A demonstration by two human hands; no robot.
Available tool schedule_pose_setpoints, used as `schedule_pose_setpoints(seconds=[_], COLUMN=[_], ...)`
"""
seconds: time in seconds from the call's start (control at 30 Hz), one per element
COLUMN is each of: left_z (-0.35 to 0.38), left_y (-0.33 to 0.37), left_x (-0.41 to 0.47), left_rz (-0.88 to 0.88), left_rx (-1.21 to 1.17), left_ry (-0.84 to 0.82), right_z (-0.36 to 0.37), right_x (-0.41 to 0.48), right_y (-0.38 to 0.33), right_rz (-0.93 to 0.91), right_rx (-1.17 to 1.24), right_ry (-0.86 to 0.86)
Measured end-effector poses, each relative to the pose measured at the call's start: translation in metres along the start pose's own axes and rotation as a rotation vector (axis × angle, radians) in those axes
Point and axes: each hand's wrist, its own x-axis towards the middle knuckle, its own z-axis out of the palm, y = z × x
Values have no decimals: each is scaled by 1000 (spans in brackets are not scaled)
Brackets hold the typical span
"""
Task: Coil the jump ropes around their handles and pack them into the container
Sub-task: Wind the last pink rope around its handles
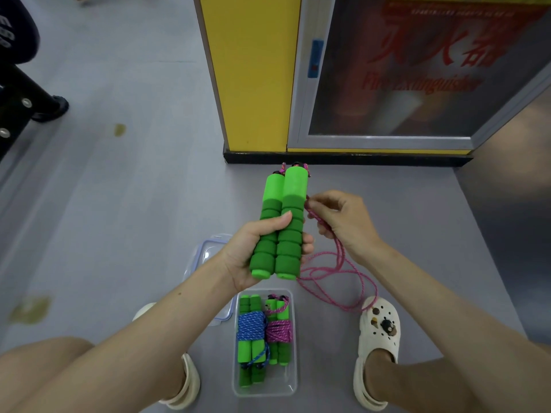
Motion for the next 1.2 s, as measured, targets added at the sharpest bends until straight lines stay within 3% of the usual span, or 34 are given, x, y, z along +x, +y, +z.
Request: schedule_pose_setpoints(seconds=[0.27, 0.57, 0.7, 0.9, 1.2], left_z=[1, 4, 1, -2, -4], left_y=[-6, -1, 0, 1, -11], left_x=[0, 2, 2, 3, 11], left_rz=[-5, 24, 38, 46, 184], left_rx=[-5, -14, -20, 0, 306], left_ry=[25, 53, 78, 106, 346], right_z=[1, 2, 0, 2, 9], right_x=[0, -2, 0, 1, -2], right_y=[2, 1, 2, 9, 8], right_rz=[35, 10, -79, -67, -21], right_rx=[-193, -48, -116, -223, -337], right_ry=[-156, -66, -84, -75, -187])
